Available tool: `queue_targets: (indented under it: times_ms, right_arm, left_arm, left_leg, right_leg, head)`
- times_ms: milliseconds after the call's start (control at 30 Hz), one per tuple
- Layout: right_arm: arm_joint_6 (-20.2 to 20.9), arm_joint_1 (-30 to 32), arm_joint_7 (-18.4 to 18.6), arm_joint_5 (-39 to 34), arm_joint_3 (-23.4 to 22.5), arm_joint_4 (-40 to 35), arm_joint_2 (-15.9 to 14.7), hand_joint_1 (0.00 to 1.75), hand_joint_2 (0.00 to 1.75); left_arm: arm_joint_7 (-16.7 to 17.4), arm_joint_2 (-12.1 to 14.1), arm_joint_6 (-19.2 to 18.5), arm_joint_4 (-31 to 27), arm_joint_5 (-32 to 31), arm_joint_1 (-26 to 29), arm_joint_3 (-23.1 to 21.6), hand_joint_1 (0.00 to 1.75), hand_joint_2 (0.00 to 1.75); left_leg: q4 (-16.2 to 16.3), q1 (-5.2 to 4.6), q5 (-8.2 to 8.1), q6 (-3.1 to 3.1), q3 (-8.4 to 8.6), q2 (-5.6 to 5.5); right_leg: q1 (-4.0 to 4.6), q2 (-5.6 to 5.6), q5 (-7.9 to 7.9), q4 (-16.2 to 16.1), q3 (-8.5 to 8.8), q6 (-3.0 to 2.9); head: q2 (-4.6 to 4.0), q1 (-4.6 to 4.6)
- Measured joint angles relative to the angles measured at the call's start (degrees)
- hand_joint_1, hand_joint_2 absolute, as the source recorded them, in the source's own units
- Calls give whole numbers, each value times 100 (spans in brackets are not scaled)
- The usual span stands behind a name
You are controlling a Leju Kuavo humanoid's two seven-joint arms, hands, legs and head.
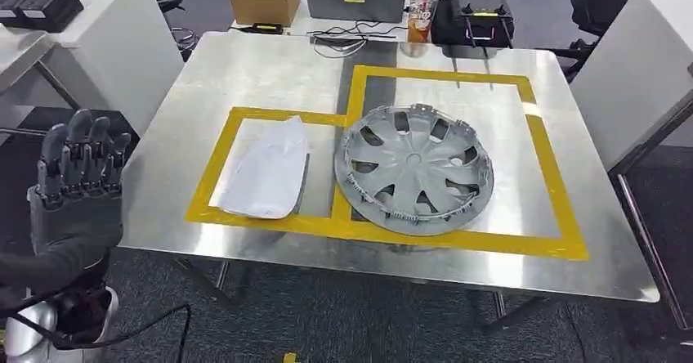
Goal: Take the parts from the cabinet and place them on the table.
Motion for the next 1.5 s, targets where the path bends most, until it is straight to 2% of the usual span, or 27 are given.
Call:
queue_targets:
  times_ms: [33,67,133,200,267,333,367,400,467,533,600,667,700,733,800,867,900,933,1033,1067,1167,1200,1233,1300,1367,1433,1500]
  right_arm:
    - [13,-1,0,0,-2,0,15,0,0]
    - [17,-5,4,0,-2,-13,9,0,0]
    - [42,0,7,20,-4,-31,9,0,0]
    - [55,0,11,33,-4,-46,17,0,0]
    - [57,3,13,33,-4,-59,20,0,0]
    - [57,1,15,35,-4,-61,22,0,0]
    - [57,-8,15,35,-4,-61,28,0,0]
    - [57,-12,15,35,-4,-61,48,0,0]
    - [46,-20,31,35,-4,-79,39,0,0]
    - [35,-10,50,35,-4,-81,48,0,0]
    - [33,-10,85,20,-4,-85,31,0,0]
    - [20,-11,116,-4,-7,-87,9,0,0]
    - [22,-10,122,-9,-11,-87,2,0,0]
    - [31,-11,138,-7,-15,-87,0,0,0]
    - [70,-8,155,-6,-20,-87,-20,0,0]
    - [79,-16,164,-9,-28,-87,-48,0,0]
    - [81,-24,170,-9,-28,-87,-50,0,0]
    - [87,-7,177,-9,-33,-90,-74,0,0]
    - [138,43,162,2,-39,-92,-74,0,0]
    - [166,44,110,17,-37,-94,-72,0,0]
    - [232,91,26,33,-37,-133,-70,0,0]
    - [267,104,26,35,-37,-155,-61,0,0]
    - [286,112,26,35,-37,-175,-52,0,0]
    - [328,123,31,35,-37,-231,-31,0,0]
    - [372,121,35,35,-37,-251,-20,0,0]
    - [393,118,35,35,-37,-254,24,0,0]
    - [409,121,68,28,-52,-260,15,0,0]
  left_arm:
    - [-24,0,0,-4,0,42,28,0,0]
    - [-37,0,0,-7,0,79,52,0,0]
    - [-57,2,-2,-15,-2,135,92,0,0]
    - [-65,-2,2,-15,-2,212,131,0,0]
    - [-70,-4,2,-15,0,263,177,0,0]
    - [-72,-7,2,-20,-2,275,190,0,0]
    - [-72,-7,4,-35,-2,274,197,0,0]
    - [-74,-7,7,-50,-2,281,203,0,0]
    - [-85,-9,22,-63,-7,347,238,0,0]
    - [-90,-19,20,-68,-9,413,260,0,0]
    - [-92,-35,0,-68,-9,463,260,0,0]
    - [-92,-42,2,-57,-9,544,267,0,0]
    - [-90,-42,4,-48,-9,570,267,0,0]
    - [-90,-42,7,-22,-9,599,267,0,0]
    - [-90,-39,24,17,-9,652,286,0,0]
    - [-94,-35,61,57,2,686,319,0,0]
    - [-98,-35,81,70,13,718,339,0,0]
    - [-114,-33,101,99,33,743,365,0,0]
    - [-144,-26,129,164,46,835,415,0,0]
    - [-151,-24,142,188,44,898,469,0,0]
    - [-179,-13,173,234,26,1026,568,0,0]
    - [-181,-13,175,256,4,1060,603,0,0]
    - [-184,-11,175,280,-7,1092,625,0,0]
    - [-140,-11,217,328,-28,1120,662,0,0]
    - [-79,-9,265,396,-88,1117,704,0,0]
    - [73,0,367,477,-236,1098,763,0,0]
    - [355,37,492,783,-359,1088,824,0,0]
  left_leg:
    - [21,26,-20,-32,-35,-11]
    - [133,36,-253,-73,-90,-15]
    - [881,62,-962,-145,-298,-15]
    - [1680,69,-1329,-179,-462,-14]
    - [1650,68,-1142,-162,-238,-15]
    - [719,53,-844,-88,459,-19]
    - [131,19,-855,-10,865,-30]
    - [-105,-1,-953,27,984,-21]
    - [-82,-53,-884,63,936,-20]
    - [-194,-60,-746,166,873,-6]
    - [-278,-17,-582,245,818,24]
    - [-274,-21,-442,268,632,27]
    - [-267,-21,-376,264,538,28]
    - [-262,-18,-304,250,441,30]
    - [-238,0,-185,210,267,31]
    - [-121,17,-98,144,78,29]
    - [-33,-12,-79,110,-14,25]
    - [-21,-6,-41,67,-16,32]
    - [-26,28,91,-36,-29,19]
    - [20,66,-9,-71,-60,7]
    - [960,73,-1103,-161,-258,7]
    - [1414,73,-1343,-177,-332,8]
    - [1701,73,-1365,-178,-333,8]
    - [1580,72,-1029,-142,-34,6]
    - [708,47,-773,-48,660,-11]
    - [-229,4,-1092,53,1219,-21]
    - [-181,-62,-1023,99,1143,-28]
  right_leg:
    - [-57,-18,64,-18,-41,-58]
    - [-51,-24,111,-18,-87,-91]
    - [-45,-49,211,-12,-197,-146]
    - [-34,-50,319,-3,-297,-142]
    - [-23,-48,413,6,-425,-122]
    - [-3,-45,482,5,-501,-97]
    - [0,-46,516,5,-511,-84]
    - [24,-48,558,5,-543,-33]
    - [-21,-48,624,-10,-552,35]
    - [-6,-48,718,-66,-560,112]
    - [-17,-45,321,256,-724,29]
    - [-27,-45,-263,1112,-1003,-31]
    - [-30,-45,-409,1498,-1099,-5]
    - [-42,-46,-399,1721,-1098,64]
    - [-77,-48,-90,1414,-768,236]
    - [-114,-50,94,409,-53,322]
    - [-92,-44,-106,-109,258,270]
    - [-64,5,-97,-44,190,157]
    - [-40,2,-33,-40,90,12]
    - [-75,-34,33,-52,52,-53]
    - [-57,-45,217,-43,-152,-127]
    - [-44,-47,288,-39,-243,-125]
    - [-38,-47,361,-34,-323,-118]
    - [-15,-48,494,-25,-483,-100]
    - [6,-43,609,-26,-610,-82]
    - [19,-42,720,-28,-652,-15]
    - [-46,-46,803,-72,-649,63]
  head:
    - [0,18]
    - [0,-7]
    - [0,-15]
    - [0,-13]
    - [0,-17]
    - [0,-20]
    - [0,-20]
    - [0,-6]
    - [0,-31]
    - [0,-33]
    - [0,-13]
    - [0,-2]
    - [0,5]
    - [0,4]
    - [0,5]
    - [0,7]
    - [0,15]
    - [2,-35]
    - [0,-26]
    - [0,-21]
    - [0,-52]
    - [2,-57]
    - [0,-57]
    - [0,-57]
    - [2,-57]
    - [0,-46]
    - [2,-66]
